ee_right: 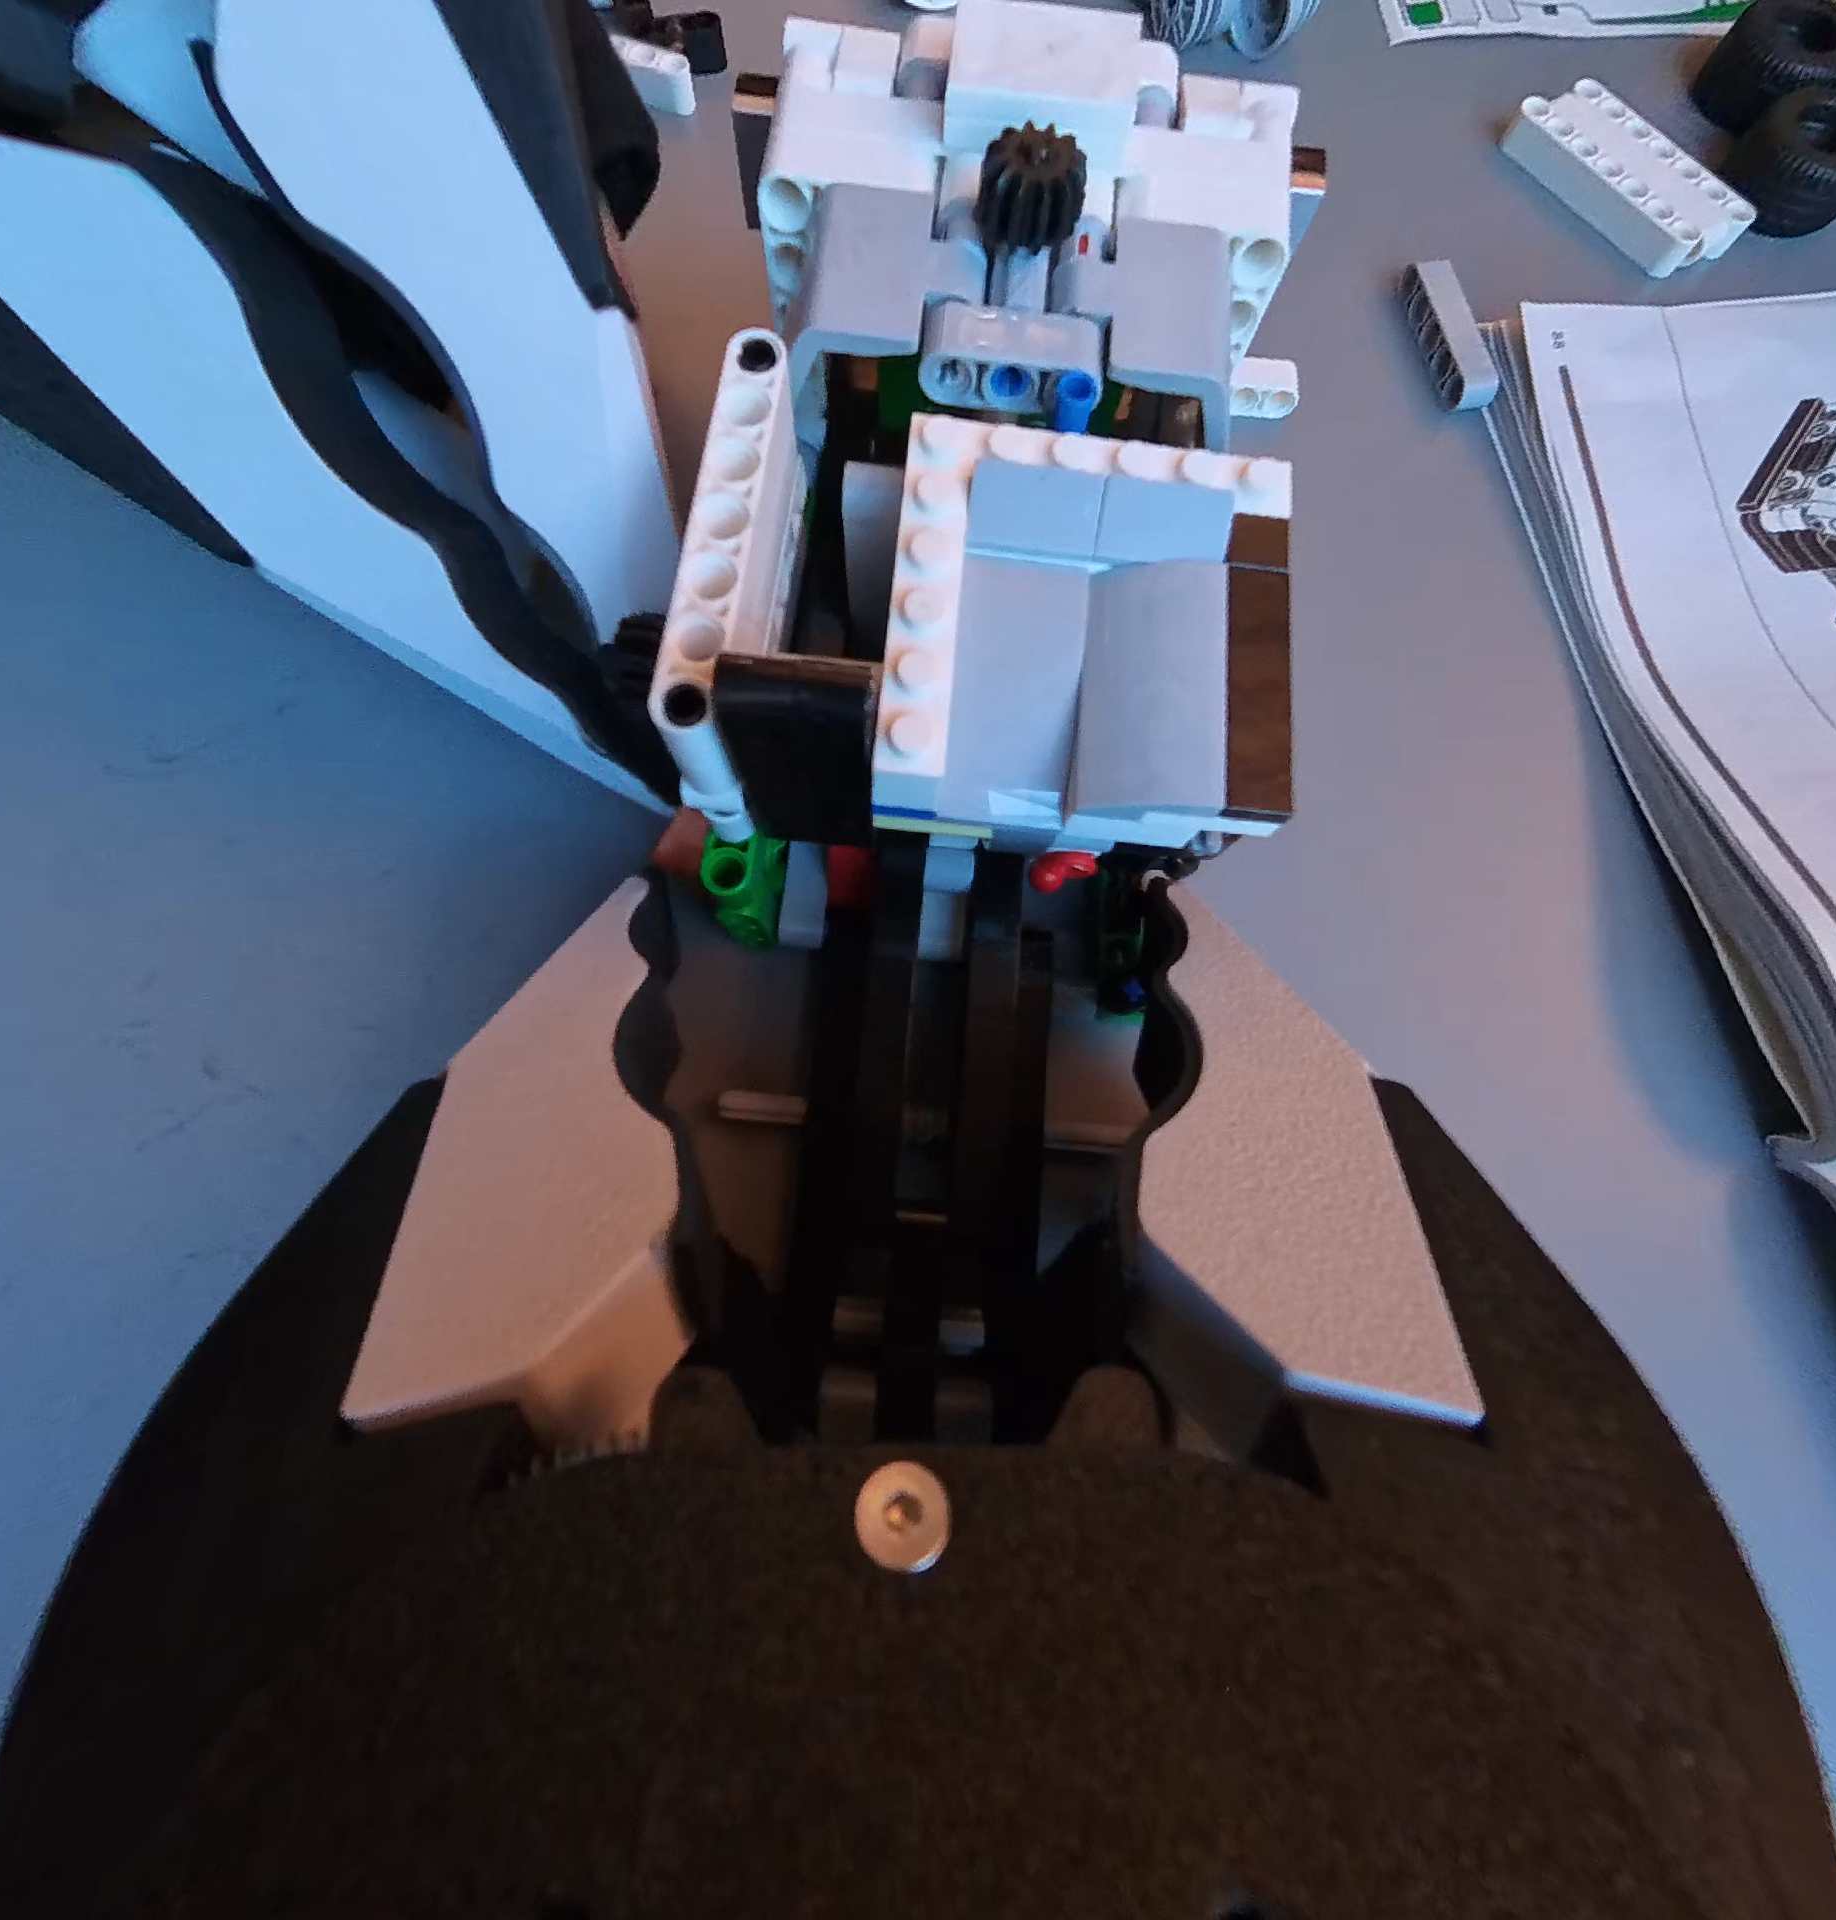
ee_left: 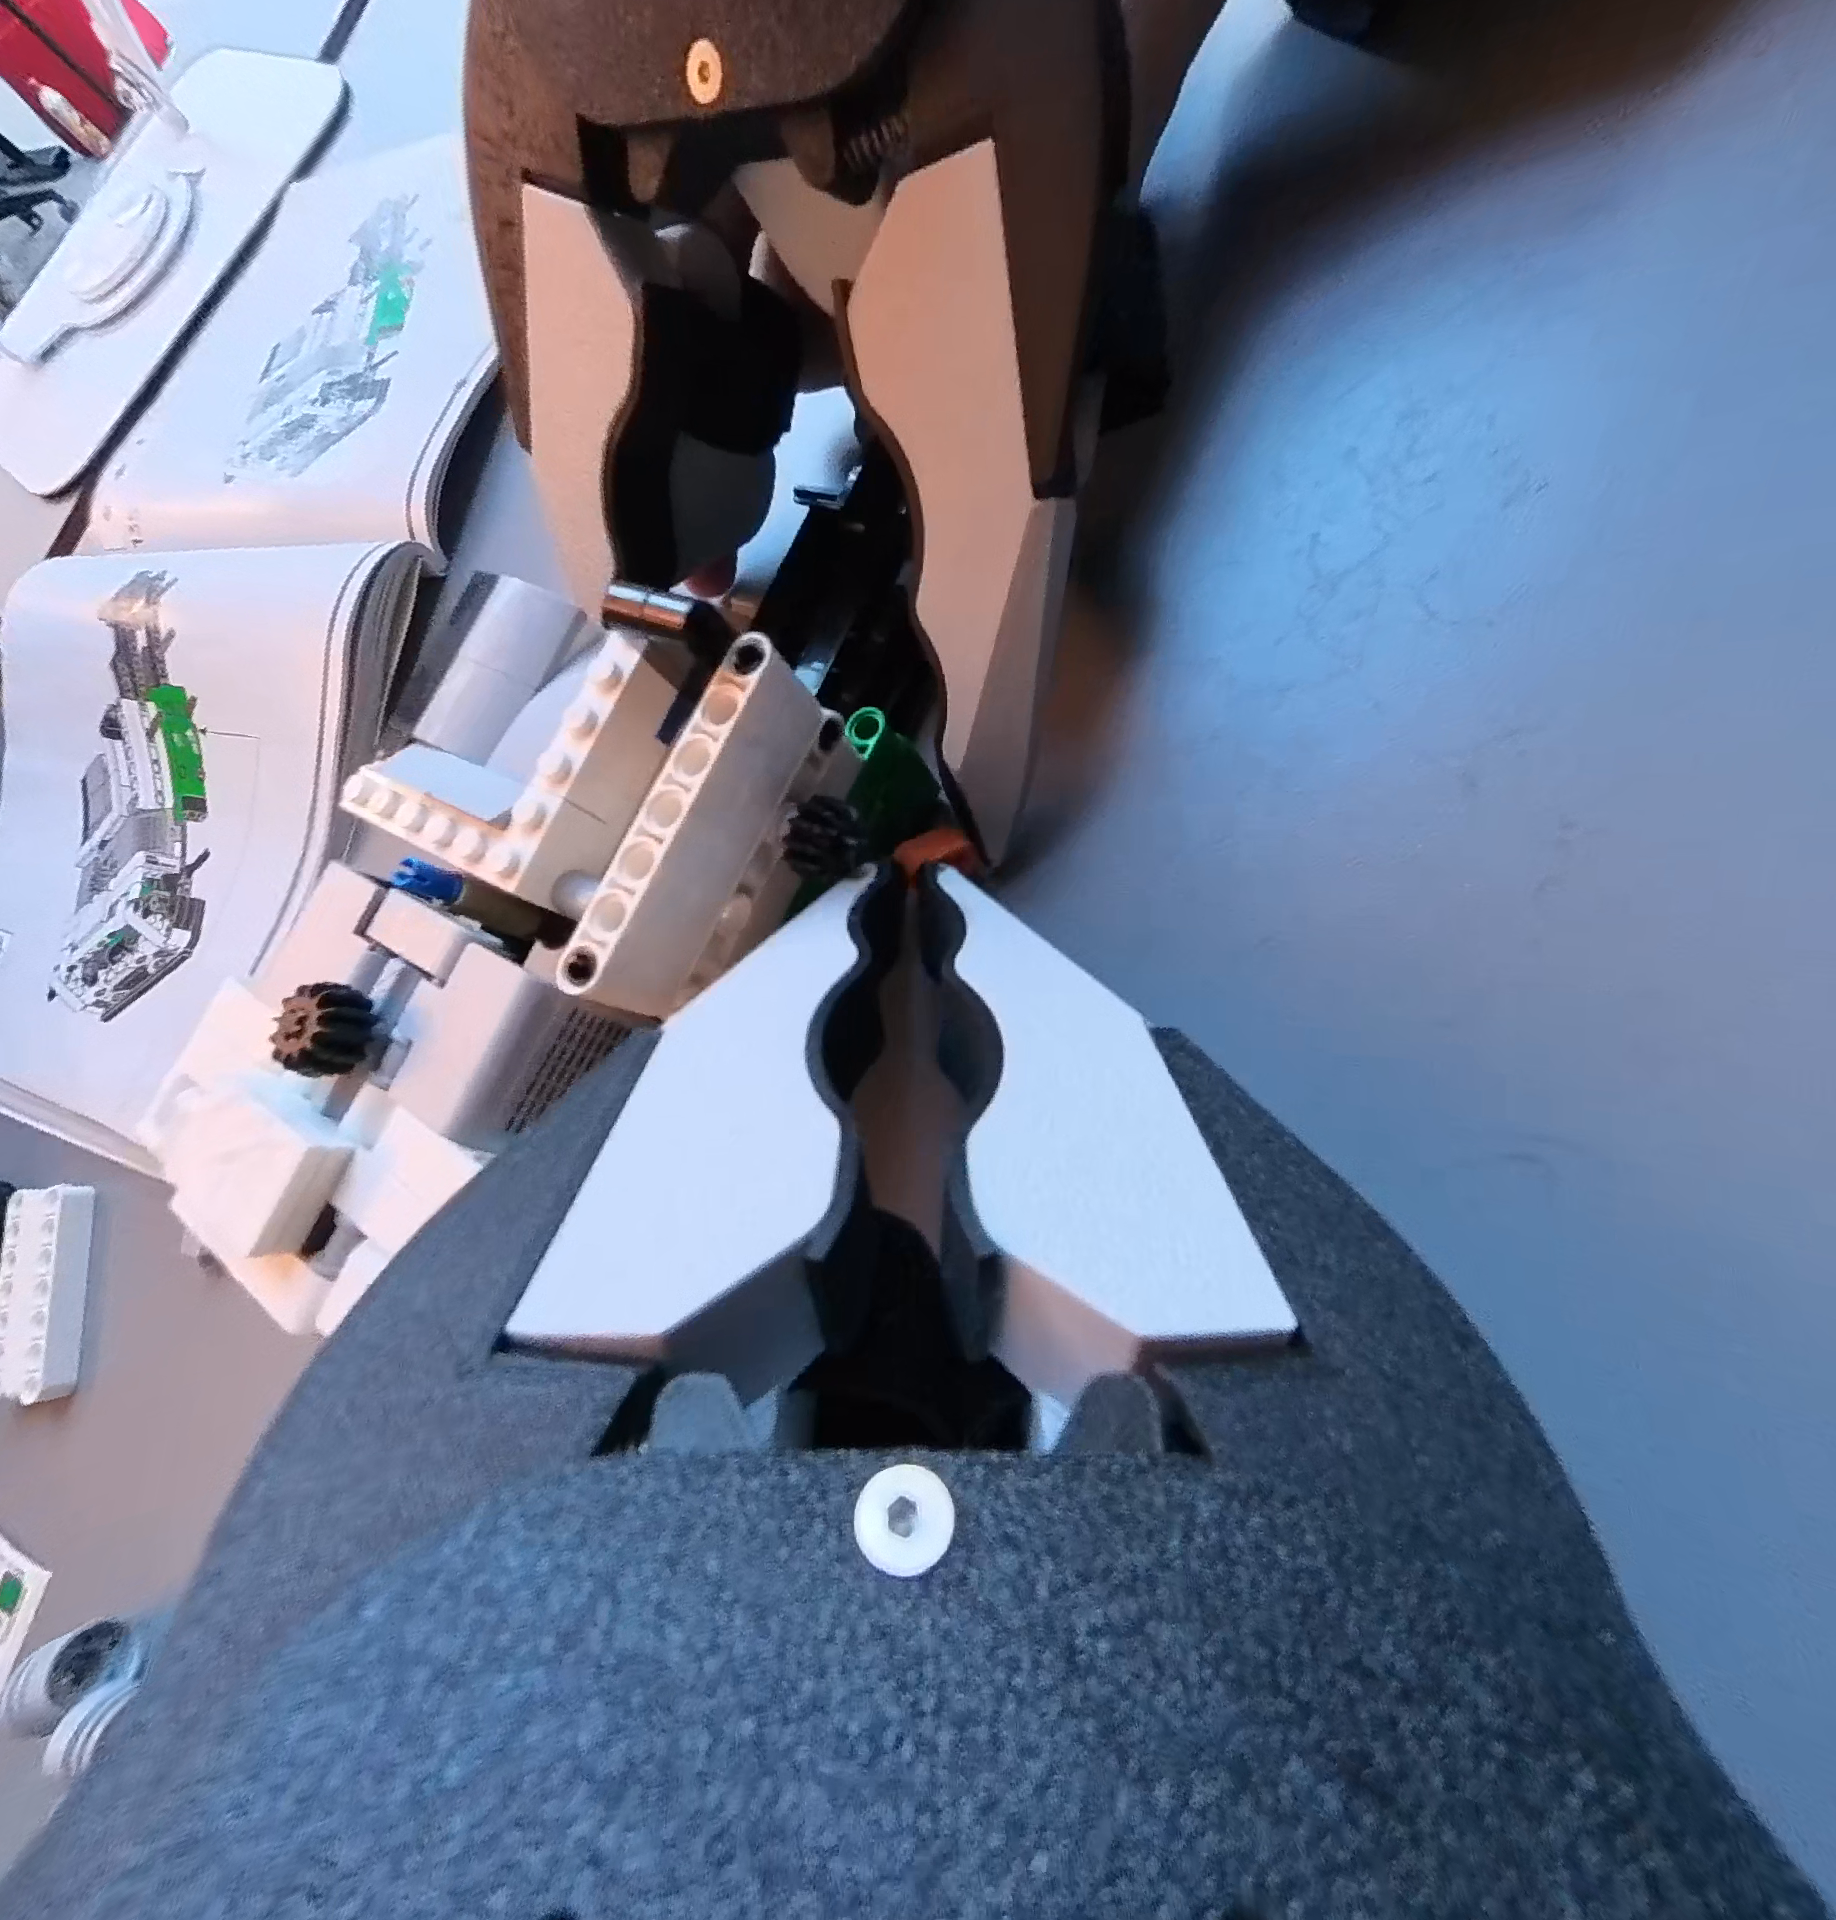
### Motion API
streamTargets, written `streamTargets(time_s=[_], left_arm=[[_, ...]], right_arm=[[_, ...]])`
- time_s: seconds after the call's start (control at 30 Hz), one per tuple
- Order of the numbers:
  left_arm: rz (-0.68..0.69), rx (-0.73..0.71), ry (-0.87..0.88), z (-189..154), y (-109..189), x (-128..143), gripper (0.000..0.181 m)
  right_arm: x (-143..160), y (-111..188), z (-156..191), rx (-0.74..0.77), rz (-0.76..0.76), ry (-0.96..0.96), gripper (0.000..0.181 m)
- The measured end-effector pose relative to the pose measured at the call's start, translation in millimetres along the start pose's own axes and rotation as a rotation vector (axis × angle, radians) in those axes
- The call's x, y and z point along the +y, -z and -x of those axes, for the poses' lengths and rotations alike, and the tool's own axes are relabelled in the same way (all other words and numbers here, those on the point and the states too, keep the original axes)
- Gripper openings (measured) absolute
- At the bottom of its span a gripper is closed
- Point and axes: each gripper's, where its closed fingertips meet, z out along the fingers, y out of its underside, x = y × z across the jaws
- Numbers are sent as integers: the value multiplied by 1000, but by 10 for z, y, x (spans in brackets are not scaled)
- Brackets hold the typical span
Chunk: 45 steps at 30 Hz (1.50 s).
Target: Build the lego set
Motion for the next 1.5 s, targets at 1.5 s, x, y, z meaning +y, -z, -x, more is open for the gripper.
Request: streamTargets(time_s=[1.5], left_arm=[[99,-304,223,-4,-19,30,0]], right_arm=[[-23,10,11,-14,-8,-55,90]])
